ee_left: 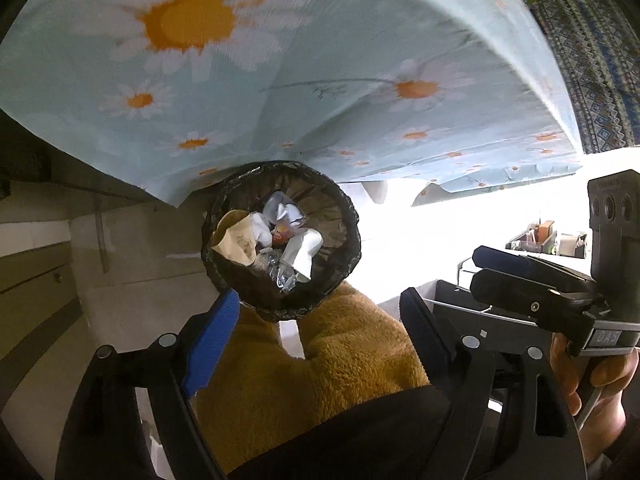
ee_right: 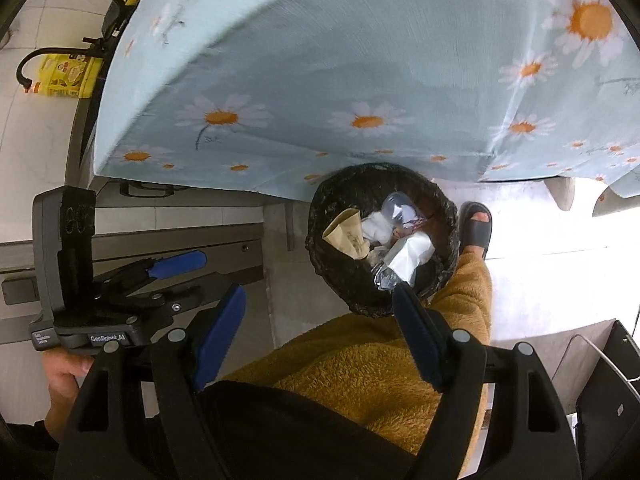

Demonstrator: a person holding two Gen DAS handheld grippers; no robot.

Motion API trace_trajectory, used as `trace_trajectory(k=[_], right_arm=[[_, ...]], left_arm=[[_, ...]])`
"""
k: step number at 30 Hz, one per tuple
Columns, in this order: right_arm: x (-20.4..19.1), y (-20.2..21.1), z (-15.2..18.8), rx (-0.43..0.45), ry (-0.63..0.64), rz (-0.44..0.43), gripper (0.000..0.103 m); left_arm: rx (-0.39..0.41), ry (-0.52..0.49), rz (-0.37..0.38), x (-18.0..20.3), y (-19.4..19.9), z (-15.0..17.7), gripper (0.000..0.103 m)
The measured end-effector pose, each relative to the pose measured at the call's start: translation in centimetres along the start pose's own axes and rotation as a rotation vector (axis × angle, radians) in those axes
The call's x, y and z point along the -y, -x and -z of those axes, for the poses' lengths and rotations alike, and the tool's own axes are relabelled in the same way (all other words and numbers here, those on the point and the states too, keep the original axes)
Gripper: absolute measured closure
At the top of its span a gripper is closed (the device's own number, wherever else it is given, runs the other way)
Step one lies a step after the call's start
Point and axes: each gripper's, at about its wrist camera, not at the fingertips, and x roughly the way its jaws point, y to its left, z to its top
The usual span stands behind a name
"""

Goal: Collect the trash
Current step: 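Raise both grippers from the bin back toward the table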

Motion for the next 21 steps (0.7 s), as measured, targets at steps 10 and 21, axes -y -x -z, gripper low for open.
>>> trace_trajectory(k=[10, 21], right_arm=[[-1.0, 2.4, 0.8, 0.067, 0.005, 0.011, 0.027], [-2.4, 7.8, 1.0, 0.253, 0.071, 0.014, 0.027]], left_arm=[[0.083, -0.023, 0.007, 0.6, 3.7, 0.1, 0.023], [0.193, -0.125, 0.063, 4.2, 8.6, 0.3, 0.023]])
